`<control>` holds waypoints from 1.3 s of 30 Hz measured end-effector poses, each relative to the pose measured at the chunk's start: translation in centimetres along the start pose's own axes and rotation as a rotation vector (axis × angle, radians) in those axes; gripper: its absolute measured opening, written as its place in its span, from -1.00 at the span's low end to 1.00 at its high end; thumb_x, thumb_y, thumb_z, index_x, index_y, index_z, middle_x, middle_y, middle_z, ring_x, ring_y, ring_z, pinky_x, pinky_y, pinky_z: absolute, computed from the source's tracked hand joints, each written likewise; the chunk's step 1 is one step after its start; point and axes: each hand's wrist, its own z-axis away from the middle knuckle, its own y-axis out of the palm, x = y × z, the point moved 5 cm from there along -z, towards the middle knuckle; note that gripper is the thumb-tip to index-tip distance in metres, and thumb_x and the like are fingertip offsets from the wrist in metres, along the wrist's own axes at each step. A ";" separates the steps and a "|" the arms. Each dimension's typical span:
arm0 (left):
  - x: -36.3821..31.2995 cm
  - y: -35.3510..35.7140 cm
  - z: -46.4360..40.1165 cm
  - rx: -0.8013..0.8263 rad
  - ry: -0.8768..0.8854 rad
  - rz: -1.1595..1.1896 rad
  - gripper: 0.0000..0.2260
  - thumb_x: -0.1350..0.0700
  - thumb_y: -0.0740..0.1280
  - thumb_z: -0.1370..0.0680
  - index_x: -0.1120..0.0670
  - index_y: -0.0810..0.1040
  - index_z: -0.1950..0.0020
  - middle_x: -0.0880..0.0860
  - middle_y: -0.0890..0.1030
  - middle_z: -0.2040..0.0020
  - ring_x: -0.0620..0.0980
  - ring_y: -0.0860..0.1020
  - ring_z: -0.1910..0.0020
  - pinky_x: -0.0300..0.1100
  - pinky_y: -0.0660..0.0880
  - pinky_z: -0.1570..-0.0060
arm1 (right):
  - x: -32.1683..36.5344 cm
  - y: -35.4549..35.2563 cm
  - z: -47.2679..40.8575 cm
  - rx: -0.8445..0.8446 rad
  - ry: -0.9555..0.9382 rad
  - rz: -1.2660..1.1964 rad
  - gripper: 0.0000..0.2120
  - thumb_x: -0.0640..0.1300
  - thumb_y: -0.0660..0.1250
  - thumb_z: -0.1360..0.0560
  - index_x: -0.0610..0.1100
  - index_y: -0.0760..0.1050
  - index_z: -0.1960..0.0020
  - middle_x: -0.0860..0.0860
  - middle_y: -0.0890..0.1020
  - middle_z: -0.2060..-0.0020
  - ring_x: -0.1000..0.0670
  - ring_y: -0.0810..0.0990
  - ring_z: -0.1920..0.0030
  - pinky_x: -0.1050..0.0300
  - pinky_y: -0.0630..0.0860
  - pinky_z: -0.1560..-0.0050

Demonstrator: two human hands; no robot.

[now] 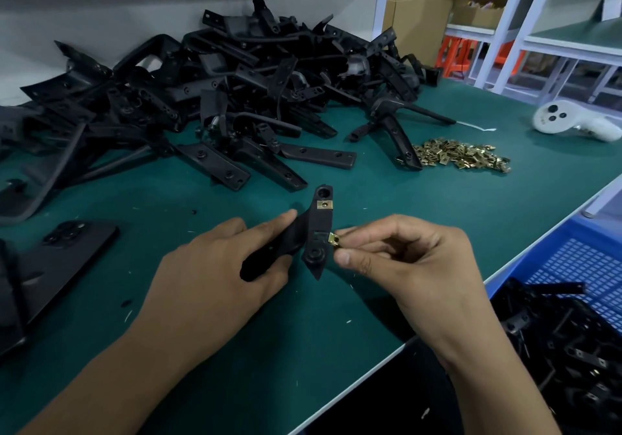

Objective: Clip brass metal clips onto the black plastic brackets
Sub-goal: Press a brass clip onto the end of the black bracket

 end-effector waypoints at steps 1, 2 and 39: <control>0.0 0.1 0.0 0.002 0.004 -0.005 -0.49 -0.34 0.28 -0.50 -0.57 0.27 -0.43 -0.14 0.46 0.20 -0.19 0.49 0.23 -0.25 0.37 0.29 | 0.0 0.0 0.0 0.003 -0.008 0.005 -0.86 -0.29 0.60 -0.29 -0.21 0.72 0.17 -0.08 0.77 0.13 -0.10 0.77 0.10 0.22 0.64 0.04; 0.0 0.1 0.0 -0.001 0.007 -0.009 -0.50 -0.34 0.28 -0.50 -0.56 0.28 -0.44 -0.14 0.45 0.21 -0.18 0.49 0.24 -0.25 0.37 0.30 | 0.0 0.1 0.0 0.005 -0.015 0.013 -0.87 -0.30 0.60 -0.30 -0.21 0.72 0.17 -0.08 0.77 0.13 -0.10 0.77 0.10 0.21 0.64 0.04; -1.7 -0.3 0.5 0.019 0.255 -0.019 -0.54 -0.27 0.20 -0.58 -0.47 0.31 -0.50 -0.14 0.38 0.14 -0.14 0.44 0.35 -0.15 0.46 0.47 | -0.1 -0.7 0.2 0.183 0.265 -0.242 -0.85 -0.34 0.51 -0.36 -0.25 0.64 0.08 -0.37 0.71 0.12 -0.27 0.76 0.15 0.04 0.70 0.20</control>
